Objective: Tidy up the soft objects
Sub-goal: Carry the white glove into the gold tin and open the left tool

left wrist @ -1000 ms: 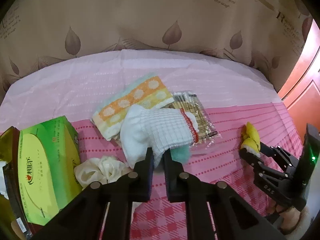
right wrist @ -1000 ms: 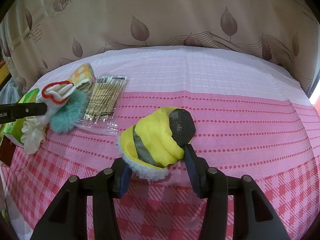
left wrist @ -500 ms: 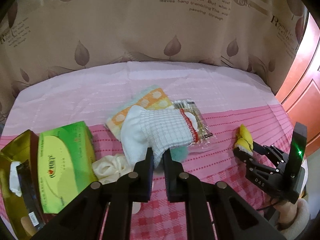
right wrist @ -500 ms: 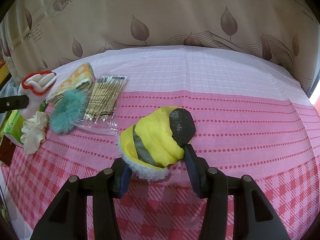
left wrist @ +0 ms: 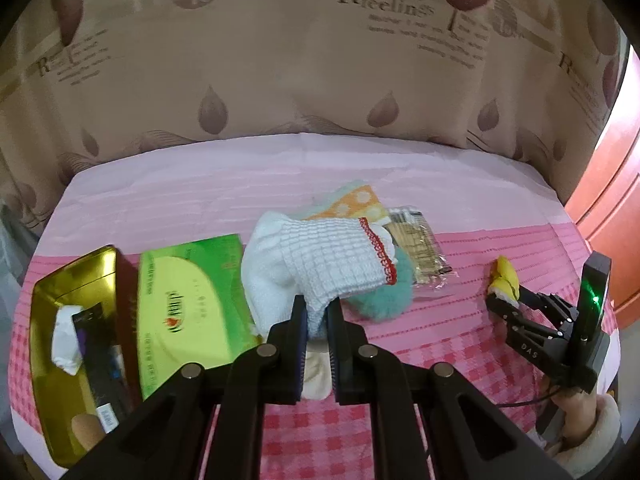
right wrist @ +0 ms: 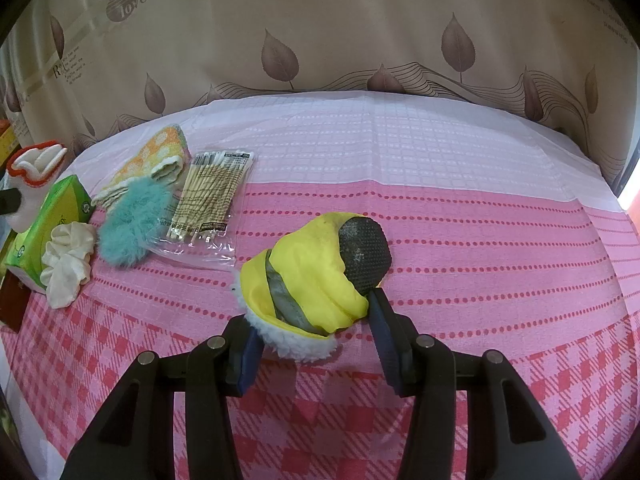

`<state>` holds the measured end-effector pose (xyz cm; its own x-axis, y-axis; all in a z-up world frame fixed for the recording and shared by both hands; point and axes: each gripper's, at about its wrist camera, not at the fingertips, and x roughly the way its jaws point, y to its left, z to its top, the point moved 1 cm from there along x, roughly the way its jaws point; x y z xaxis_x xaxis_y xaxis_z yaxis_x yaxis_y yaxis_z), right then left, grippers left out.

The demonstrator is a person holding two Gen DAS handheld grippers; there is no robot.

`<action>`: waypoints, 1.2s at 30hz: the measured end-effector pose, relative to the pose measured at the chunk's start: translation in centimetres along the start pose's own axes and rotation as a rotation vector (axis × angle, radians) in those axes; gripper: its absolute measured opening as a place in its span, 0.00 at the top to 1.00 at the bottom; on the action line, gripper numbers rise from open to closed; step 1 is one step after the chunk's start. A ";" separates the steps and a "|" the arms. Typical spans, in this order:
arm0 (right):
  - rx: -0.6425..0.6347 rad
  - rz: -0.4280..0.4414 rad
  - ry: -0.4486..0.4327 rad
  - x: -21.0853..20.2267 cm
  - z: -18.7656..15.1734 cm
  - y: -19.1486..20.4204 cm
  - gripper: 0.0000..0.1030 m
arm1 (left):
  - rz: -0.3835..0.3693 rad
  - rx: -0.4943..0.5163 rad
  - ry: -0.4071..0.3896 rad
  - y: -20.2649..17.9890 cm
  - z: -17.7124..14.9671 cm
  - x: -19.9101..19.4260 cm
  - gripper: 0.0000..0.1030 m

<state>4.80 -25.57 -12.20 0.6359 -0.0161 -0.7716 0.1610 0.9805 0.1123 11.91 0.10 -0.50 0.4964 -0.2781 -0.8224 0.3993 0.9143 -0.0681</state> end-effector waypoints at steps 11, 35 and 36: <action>0.000 0.000 0.000 0.1 0.0 0.0 0.55 | 0.096 -0.060 -0.021 5.0 -0.4 -2.4 0.91; -0.001 -0.002 0.001 0.2 0.0 0.0 0.54 | 0.312 -0.264 0.044 18.7 -4.2 -2.6 0.91; -0.002 -0.002 0.001 0.2 0.0 0.0 0.54 | 0.314 -0.266 0.047 18.9 -4.3 -2.5 0.91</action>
<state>4.88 -25.51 -12.37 0.6348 -0.0177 -0.7725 0.1610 0.9808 0.1098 14.91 19.37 -2.20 0.5242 0.0346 -0.8509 0.0180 0.9985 0.0516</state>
